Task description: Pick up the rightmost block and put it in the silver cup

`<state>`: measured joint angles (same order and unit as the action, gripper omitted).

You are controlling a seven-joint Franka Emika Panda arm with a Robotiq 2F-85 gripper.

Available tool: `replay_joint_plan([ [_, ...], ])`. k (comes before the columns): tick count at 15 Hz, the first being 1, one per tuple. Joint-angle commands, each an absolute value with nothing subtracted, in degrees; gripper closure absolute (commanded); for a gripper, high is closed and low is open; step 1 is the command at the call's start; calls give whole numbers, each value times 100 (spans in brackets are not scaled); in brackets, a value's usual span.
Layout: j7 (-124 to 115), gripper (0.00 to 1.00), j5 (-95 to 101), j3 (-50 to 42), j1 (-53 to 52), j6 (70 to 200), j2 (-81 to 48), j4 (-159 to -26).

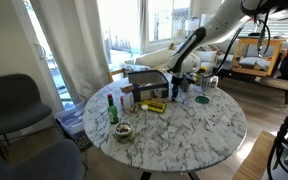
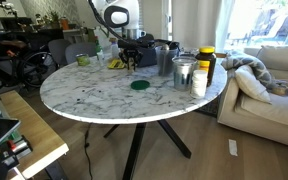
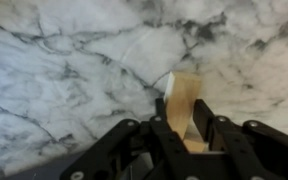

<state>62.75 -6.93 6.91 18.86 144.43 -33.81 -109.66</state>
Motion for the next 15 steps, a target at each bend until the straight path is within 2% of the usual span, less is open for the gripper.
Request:
replay_joint_plan([
  [1,6259,89,-292,358,1691,14408,-2616,-11653],
  [5,6382,89,-272,218,1730,14515,-1798,-12218],
  [6,6434,39,-379,213,1744,14500,-1752,-12217],
  [7,6099,38,-348,88,1628,14624,-1893,-12108],
  [9,5427,25,-160,-114,1409,15108,-2285,-11942],
  [12,5561,2,-745,248,1690,15318,-2837,-11635],
  [13,5466,19,-421,121,1599,15177,-2375,-11920],
  [15,5450,5,-550,220,1648,15284,-2689,-11791],
])
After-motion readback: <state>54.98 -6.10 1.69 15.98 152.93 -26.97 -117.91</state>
